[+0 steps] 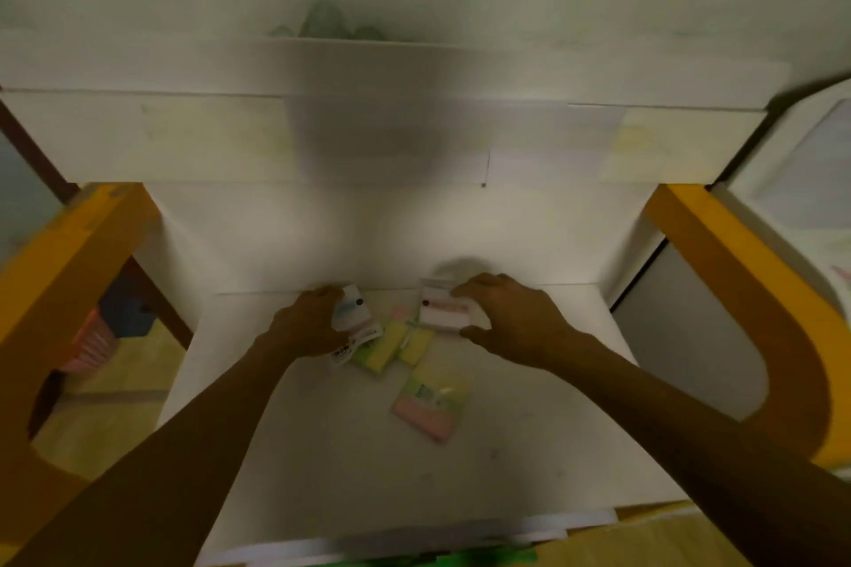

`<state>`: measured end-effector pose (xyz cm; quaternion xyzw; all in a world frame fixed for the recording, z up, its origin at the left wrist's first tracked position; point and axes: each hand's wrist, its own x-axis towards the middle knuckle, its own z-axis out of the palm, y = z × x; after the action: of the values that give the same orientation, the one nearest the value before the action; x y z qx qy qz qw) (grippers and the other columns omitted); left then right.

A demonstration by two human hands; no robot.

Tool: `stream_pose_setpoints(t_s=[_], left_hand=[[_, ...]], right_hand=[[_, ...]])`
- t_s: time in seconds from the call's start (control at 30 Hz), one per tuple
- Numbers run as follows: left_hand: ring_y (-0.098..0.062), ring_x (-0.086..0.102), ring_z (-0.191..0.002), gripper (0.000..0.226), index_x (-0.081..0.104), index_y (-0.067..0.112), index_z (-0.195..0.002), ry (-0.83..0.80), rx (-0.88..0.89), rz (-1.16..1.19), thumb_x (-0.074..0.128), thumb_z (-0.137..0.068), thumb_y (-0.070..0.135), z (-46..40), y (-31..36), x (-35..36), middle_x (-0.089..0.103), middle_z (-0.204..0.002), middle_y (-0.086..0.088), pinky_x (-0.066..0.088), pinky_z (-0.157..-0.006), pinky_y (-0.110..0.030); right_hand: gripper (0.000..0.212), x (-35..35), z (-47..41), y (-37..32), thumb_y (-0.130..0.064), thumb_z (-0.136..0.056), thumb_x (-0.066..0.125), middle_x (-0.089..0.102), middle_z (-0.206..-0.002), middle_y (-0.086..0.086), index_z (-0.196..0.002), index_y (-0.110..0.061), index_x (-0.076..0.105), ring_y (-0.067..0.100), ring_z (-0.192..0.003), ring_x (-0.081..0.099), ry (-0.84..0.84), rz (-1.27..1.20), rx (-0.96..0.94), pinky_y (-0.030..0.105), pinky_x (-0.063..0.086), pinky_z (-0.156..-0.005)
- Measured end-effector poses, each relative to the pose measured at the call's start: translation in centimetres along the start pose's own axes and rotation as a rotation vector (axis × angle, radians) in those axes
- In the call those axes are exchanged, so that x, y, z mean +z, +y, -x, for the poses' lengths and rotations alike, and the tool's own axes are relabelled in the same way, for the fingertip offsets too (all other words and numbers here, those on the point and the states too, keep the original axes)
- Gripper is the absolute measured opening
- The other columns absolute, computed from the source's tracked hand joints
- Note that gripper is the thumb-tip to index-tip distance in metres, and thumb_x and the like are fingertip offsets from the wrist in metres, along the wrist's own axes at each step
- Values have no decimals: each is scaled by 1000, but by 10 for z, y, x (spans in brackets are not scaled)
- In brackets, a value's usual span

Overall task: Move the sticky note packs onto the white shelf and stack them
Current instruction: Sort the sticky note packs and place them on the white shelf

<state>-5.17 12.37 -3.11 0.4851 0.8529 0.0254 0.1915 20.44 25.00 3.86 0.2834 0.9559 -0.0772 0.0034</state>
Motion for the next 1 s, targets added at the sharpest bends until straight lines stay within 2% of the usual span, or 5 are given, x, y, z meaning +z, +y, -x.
stream_pose_setpoints(t_s=[0.33,0.5,0.7,0.83,1.0], left_hand=[[-22,36,-135,95,28,19,-147,69,1,16,72,-72,57,-1,-2,-2,34,-150,-5,35,-108,-35],[-22,43,-127,94,30,17,-145,58,4,51,77,-71,51,4,-4,-10,43,-142,-7,39,-101,-32],[-21,42,-130,91,32,15,-145,79,15,183,79,-73,43,16,-2,-33,41,-144,-7,36,-103,-29],[-21,40,-132,95,30,16,-147,101,22,195,79,-71,46,25,-2,-44,38,-147,-6,34,-105,-30],[-20,42,-129,93,33,16,-145,154,54,198,81,-69,43,38,1,-55,42,-144,-5,37,-102,-29]], right_hand=[[57,6,9,-4,-47,-90,58,43,-144,-7,-141,-31,40,17,-127,44,-17,35,11,36,47,-94],[56,3,9,-10,-45,-90,59,44,-144,-6,-141,-31,41,17,-127,44,-6,32,3,36,47,-94],[58,6,6,-23,-46,-90,60,43,-145,-6,-142,-32,39,17,-129,43,-24,-2,2,37,46,-98],[67,29,6,-37,-53,-86,61,41,-146,-2,-144,-31,34,19,-129,42,-113,-16,15,38,46,-99],[93,71,13,-54,-64,-77,65,32,-151,6,-149,-26,22,26,-133,37,-284,-12,104,42,43,-103]])
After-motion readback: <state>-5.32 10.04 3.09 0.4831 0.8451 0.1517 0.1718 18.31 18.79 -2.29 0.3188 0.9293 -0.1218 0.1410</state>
